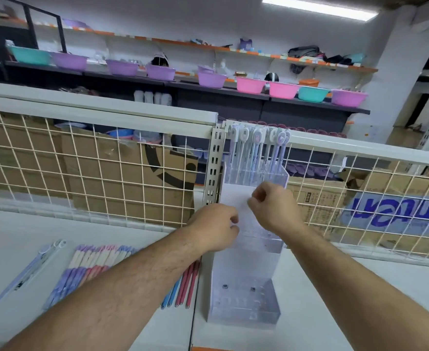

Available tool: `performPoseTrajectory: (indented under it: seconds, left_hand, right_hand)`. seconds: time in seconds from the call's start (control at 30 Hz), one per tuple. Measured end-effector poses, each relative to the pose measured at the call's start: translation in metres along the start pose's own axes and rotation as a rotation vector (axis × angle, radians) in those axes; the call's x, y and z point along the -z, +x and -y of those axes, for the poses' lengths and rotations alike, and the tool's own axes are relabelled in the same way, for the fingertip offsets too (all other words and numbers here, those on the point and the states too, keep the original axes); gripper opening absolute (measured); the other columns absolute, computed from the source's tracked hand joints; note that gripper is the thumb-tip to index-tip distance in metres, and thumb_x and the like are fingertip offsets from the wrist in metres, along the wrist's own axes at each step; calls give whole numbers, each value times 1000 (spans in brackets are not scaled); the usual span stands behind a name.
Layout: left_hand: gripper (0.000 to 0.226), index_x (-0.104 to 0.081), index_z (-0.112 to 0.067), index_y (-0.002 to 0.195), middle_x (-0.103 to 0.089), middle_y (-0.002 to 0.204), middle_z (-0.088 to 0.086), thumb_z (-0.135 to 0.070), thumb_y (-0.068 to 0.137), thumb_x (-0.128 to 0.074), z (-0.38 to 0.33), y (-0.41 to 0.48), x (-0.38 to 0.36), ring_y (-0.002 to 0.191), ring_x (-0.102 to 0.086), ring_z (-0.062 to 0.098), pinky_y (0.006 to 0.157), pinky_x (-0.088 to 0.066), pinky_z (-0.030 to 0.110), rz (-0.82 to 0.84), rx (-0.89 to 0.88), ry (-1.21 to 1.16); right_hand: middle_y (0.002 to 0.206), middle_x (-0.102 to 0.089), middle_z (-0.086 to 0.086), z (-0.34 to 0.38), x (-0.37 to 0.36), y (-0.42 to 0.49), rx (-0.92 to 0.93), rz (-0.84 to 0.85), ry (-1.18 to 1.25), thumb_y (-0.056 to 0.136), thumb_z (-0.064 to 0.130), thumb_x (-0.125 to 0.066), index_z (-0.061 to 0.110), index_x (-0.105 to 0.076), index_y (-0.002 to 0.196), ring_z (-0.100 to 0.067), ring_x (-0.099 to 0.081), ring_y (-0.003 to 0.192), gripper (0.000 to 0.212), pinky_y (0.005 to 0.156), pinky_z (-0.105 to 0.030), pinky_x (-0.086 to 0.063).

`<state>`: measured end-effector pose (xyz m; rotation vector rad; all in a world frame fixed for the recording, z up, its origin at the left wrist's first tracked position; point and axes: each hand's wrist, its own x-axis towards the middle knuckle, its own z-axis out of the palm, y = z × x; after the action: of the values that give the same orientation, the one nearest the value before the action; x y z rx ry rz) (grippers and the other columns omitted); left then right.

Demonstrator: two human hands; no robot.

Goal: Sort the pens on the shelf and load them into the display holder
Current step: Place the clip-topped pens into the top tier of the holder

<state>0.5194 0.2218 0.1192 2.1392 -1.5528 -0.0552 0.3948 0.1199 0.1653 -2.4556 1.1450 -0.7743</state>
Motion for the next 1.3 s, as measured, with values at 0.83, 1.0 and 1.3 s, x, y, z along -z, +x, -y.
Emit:
performPoseTrajectory:
  seconds: [0.83,1.0,1.3]
  left_hand:
    - [20,-63,-24,107,-62,109,-3,-32,89,-59,95,-89,51,109,-52,19,87,-50,39,-164,78,33]
    - [29,-61,-25,118,-61,121,-4,-35,90,-57,177,-126,70,110,-54,20,87,-49,35,-91,159,95]
    - [28,-62,-24,116,-62,115,-3,-36,91,-55,318,-189,90,104,-57,20,86,-50,33,87,381,175]
  right_hand:
    - [108,-64,2,79,-90,-62,292,102,-9,90,31,-64,27,-66,108,-21,-63,91,19,75,-34,-51]
    - [111,-62,4,137,-154,-86,284,202,-68,92,36,-64,26,-62,118,-16,-59,90,28,74,-32,-49]
    - [125,-62,1,220,-252,-126,230,397,-40,92,32,-60,27,-61,127,-23,-60,112,36,90,-33,-50]
